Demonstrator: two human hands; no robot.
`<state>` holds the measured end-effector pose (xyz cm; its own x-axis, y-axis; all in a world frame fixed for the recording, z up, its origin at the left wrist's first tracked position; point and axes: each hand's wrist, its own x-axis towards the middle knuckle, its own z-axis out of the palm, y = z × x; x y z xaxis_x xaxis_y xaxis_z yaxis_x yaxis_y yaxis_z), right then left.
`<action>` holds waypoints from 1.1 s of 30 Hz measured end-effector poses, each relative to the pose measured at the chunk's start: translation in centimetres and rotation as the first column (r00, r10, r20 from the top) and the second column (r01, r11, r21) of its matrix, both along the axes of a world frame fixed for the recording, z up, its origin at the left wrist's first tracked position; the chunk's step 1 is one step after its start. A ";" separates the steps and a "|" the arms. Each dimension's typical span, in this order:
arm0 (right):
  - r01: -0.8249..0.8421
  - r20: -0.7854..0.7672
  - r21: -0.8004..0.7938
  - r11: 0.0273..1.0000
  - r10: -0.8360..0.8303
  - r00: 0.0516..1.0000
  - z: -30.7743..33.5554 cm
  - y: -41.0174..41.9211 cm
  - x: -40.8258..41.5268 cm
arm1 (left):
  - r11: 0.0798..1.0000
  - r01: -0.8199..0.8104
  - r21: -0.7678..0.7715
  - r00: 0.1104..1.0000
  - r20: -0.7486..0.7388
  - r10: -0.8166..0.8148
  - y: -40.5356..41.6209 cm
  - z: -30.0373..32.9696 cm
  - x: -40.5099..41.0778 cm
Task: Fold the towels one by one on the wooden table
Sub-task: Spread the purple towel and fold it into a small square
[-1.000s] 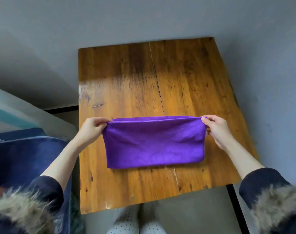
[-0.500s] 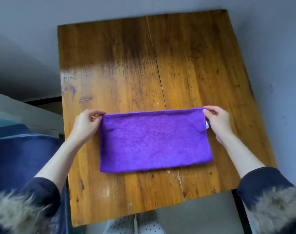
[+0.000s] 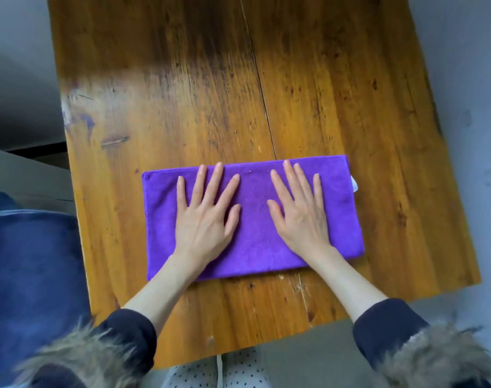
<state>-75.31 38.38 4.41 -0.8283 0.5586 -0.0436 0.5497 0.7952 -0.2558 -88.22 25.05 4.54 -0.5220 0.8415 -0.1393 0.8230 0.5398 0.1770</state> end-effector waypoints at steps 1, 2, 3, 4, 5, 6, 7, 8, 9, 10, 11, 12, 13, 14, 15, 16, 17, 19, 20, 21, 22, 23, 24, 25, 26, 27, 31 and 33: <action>0.016 0.004 0.004 1.000 -0.016 1.000 -0.3 0.8 0.7 | 1.000 0.015 -0.003 1.000 -0.020 -0.015 -0.7 -0.4 -0.4; 0.042 0.002 0.004 0.999 -0.043 0.999 -0.4 1.7 1.4 | 1.000 0.023 0.000 0.999 -0.035 -0.023 -1.3 -0.6 -1.0; 0.072 -0.005 0.001 0.997 -0.072 0.997 -0.5 2.6 2.1 | 1.000 0.021 0.007 0.999 -0.048 -0.021 -2.0 -0.7 -1.6; 0.099 -0.011 0.000 0.995 -0.099 0.995 -0.5 3.4 2.7 | 1.000 0.014 0.016 0.998 -0.055 -0.013 -2.6 -0.7 -2.1; 0.122 -0.016 0.002 0.993 -0.122 0.992 -0.4 4.0 3.2 | 1.000 0.008 0.025 0.999 -0.051 -0.007 -3.3 -0.7 -2.5; 0.143 -0.020 0.007 0.990 -0.143 0.990 -0.4 4.2 3.6 | 0.999 0.012 0.030 0.999 -0.041 -0.011 -4.1 -0.6 -2.6; 0.161 -0.029 0.012 0.987 -0.161 0.987 -0.3 4.1 4.0 | 0.999 0.032 0.031 0.999 -0.034 -0.031 -4.8 -0.5 -2.5; 0.169 -0.046 0.018 0.985 -0.168 0.985 -0.1 3.7 4.4 | 0.997 0.064 0.030 0.997 -0.035 -0.063 -5.5 -0.5 -2.0; 0.158 -0.064 0.021 0.987 -0.157 0.986 0.1 2.9 4.7 | 0.996 0.090 0.029 0.995 -0.035 -0.089 -6.2 -0.4 -1.5; 0.134 -0.075 0.020 0.991 -0.132 0.988 0.2 1.9 5.1 | 0.995 0.096 0.030 0.995 -0.031 -0.095 -6.9 -0.3 -0.9; 0.110 -0.072 0.016 0.994 -0.108 0.991 0.2 0.7 5.6 | 0.996 0.079 0.033 0.997 -0.022 -0.078 -7.6 -0.4 -0.3; 0.095 -0.056 0.012 0.995 -0.094 0.994 0.0 -0.4 6.2 | 0.998 0.044 0.037 0.999 -0.012 -0.043 -8.2 -0.5 0.3; 0.090 -0.028 0.011 0.996 -0.089 0.996 -0.2 -1.4 6.7 | 0.999 0.001 0.040 1.000 -0.007 -0.001 -8.7 -0.6 0.7; 0.093 0.008 0.018 0.996 -0.093 0.996 -0.4 -2.0 7.1 | 0.999 -0.031 0.040 0.999 -0.012 0.032 -9.0 -0.8 1.0; 0.099 0.042 0.031 0.995 -0.100 0.994 -0.6 -2.4 7.4 | 0.998 -0.046 0.035 0.999 -0.024 0.046 -9.2 -0.9 1.1; 0.105 0.068 0.043 0.994 -0.108 0.992 -0.7 -2.5 7.4 | 0.998 -0.047 0.029 0.998 -0.038 0.048 -9.2 -1.1 1.2; 0.109 0.086 0.051 0.993 -0.113 0.990 -0.7 -2.5 7.3 | 0.999 -0.044 0.027 0.998 -0.047 0.045 -9.1 -1.2 1.1; 0.111 0.108 0.047 0.993 -0.115 0.987 -0.6 -2.5 7.0 | 0.999 -0.030 0.033 0.998 -0.054 0.032 -8.8 -1.4 0.6; 0.115 0.115 0.038 0.993 -0.119 0.986 -0.5 -2.5 7.0 | 0.999 -0.015 0.037 0.998 -0.055 0.017 -8.5 -1.4 0.2; 0.123 0.118 0.029 0.992 -0.126 0.985 -0.3 -2.7 6.9 | 0.999 0.007 0.040 0.998 -0.055 -0.005 -8.2 -1.3 -0.4; 0.128 0.120 0.022 0.992 -0.130 0.984 0.0 -2.9 6.7 | 0.998 0.037 0.043 0.998 -0.055 -0.035 -7.9 -1.1 -1.1; 0.121 0.120 0.020 0.992 -0.123 0.985 0.2 -3.1 6.5 | 0.996 0.072 0.046 0.996 -0.052 -0.070 -7.4 -0.8 -2.0; 0.100 0.120 0.020 0.995 -0.102 0.988 0.5 -3.5 6.1 | 0.993 0.106 0.049 0.993 -0.048 -0.104 -6.9 -0.5 -3.1; 0.068 0.119 0.019 0.997 -0.070 0.990 0.8 -3.8 5.6 | 0.990 0.128 0.054 0.991 -0.045 -0.125 -6.3 -0.2 -4.2; 0.034 0.119 0.018 0.999 -0.035 0.992 1.1 -4.3 5.1 | 0.990 0.127 0.066 0.991 -0.041 -0.124 -5.8 0.2 -5.2; 0.001 0.123 0.016 1.000 -0.003 0.992 1.3 -4.8 4.5 | 0.991 0.097 0.091 0.995 -0.035 -0.094 -5.4 0.6 -5.9; -0.096 0.135 -0.004 0.995 0.095 0.986 1.5 -7.0 1.9 | 0.930 -0.303 0.207 0.953 0.063 0.297 -5.8 2.2 -5.9; -0.123 0.144 -0.012 0.992 0.123 0.982 1.2 -8.1 0.8 | 0.820 -0.542 0.185 0.840 0.136 0.525 -7.0 2.3 -4.5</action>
